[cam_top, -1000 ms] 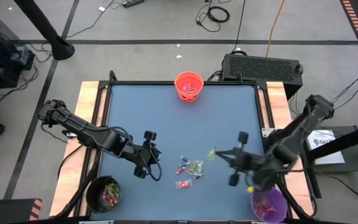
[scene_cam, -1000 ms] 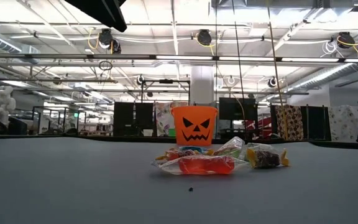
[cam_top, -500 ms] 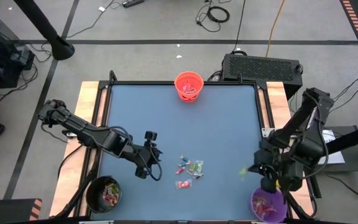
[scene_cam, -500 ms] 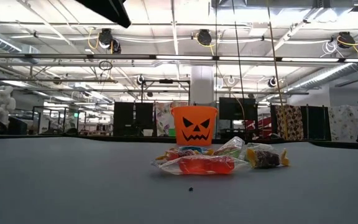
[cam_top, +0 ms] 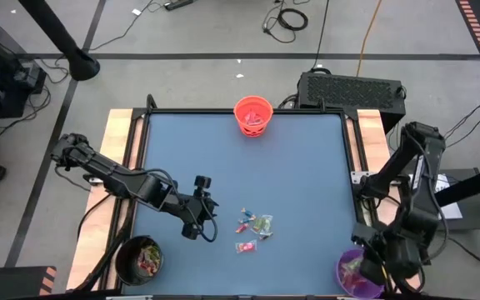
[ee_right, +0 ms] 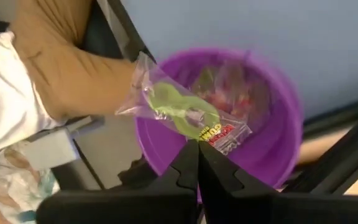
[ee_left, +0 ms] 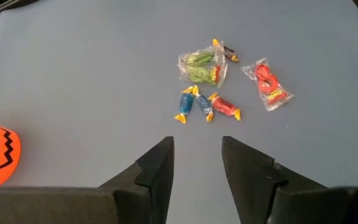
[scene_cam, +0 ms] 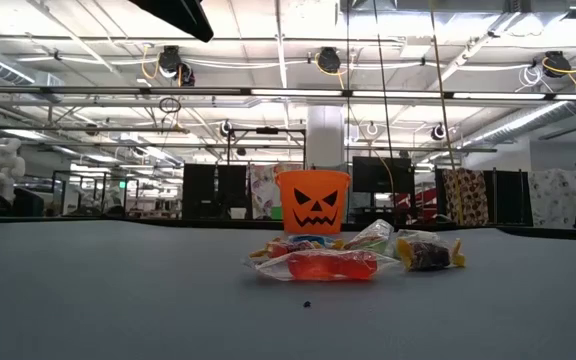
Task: Sort candy by brand, put in halloween buckets
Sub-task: Put the small green gummy into the purple bucket
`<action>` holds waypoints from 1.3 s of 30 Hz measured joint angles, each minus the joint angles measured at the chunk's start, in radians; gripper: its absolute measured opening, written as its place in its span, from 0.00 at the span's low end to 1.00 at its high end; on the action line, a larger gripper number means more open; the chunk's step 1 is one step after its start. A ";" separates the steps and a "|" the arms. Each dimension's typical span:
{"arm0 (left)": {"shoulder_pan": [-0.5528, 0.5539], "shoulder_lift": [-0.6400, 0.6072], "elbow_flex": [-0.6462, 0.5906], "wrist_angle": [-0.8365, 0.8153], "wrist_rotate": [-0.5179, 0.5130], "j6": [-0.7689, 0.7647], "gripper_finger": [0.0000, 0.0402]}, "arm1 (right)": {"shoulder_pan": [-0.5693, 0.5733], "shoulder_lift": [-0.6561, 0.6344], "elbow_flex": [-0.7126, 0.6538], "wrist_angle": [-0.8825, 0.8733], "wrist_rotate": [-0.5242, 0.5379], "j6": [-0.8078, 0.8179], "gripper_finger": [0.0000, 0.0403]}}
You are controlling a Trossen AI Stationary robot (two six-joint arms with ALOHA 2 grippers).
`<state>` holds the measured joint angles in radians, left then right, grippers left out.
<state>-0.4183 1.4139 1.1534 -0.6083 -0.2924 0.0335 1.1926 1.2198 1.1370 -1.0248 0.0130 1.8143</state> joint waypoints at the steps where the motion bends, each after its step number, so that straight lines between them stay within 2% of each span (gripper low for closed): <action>1: 0.000 0.000 0.000 0.000 0.000 0.000 0.36 | 0.007 0.014 0.000 0.009 -0.011 0.023 0.00; 6: 0.000 0.000 0.000 0.000 0.000 0.000 0.36 | 0.029 0.088 0.000 0.003 -0.016 0.106 0.03; 14: 0.000 0.000 0.000 0.000 0.000 0.002 0.36 | 0.033 0.102 0.000 0.001 -0.067 0.098 0.26; 18: 0.000 0.000 0.000 0.006 0.000 0.009 0.36 | 0.005 0.064 0.030 0.003 0.078 0.168 0.35; 21: 0.000 0.000 0.000 0.025 -0.017 0.009 0.36 | -0.066 0.062 0.061 -0.001 0.198 0.114 0.38; 24: 0.000 0.000 0.000 0.051 -0.035 0.009 0.36 | -0.171 0.072 0.064 -0.012 0.299 -0.096 0.39; 27: 0.000 0.000 0.000 0.073 -0.038 0.009 0.36 | -0.296 0.102 0.064 -0.002 0.486 -0.357 0.39; 29: 0.000 0.000 0.000 0.081 -0.039 0.009 0.36 | -0.380 0.136 0.064 0.043 0.549 -0.538 0.39; 36: 0.000 0.000 0.000 0.079 -0.075 0.012 0.36 | -0.594 0.343 0.064 0.324 0.463 -1.254 0.39; 39: 0.000 0.000 0.000 0.079 -0.118 0.036 0.36 | -0.654 0.425 0.064 0.426 0.365 -1.442 0.39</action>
<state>-0.4183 1.4136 1.1534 -0.5297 -0.4103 0.0692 0.5385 1.6451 1.2015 -0.5992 0.3777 0.3722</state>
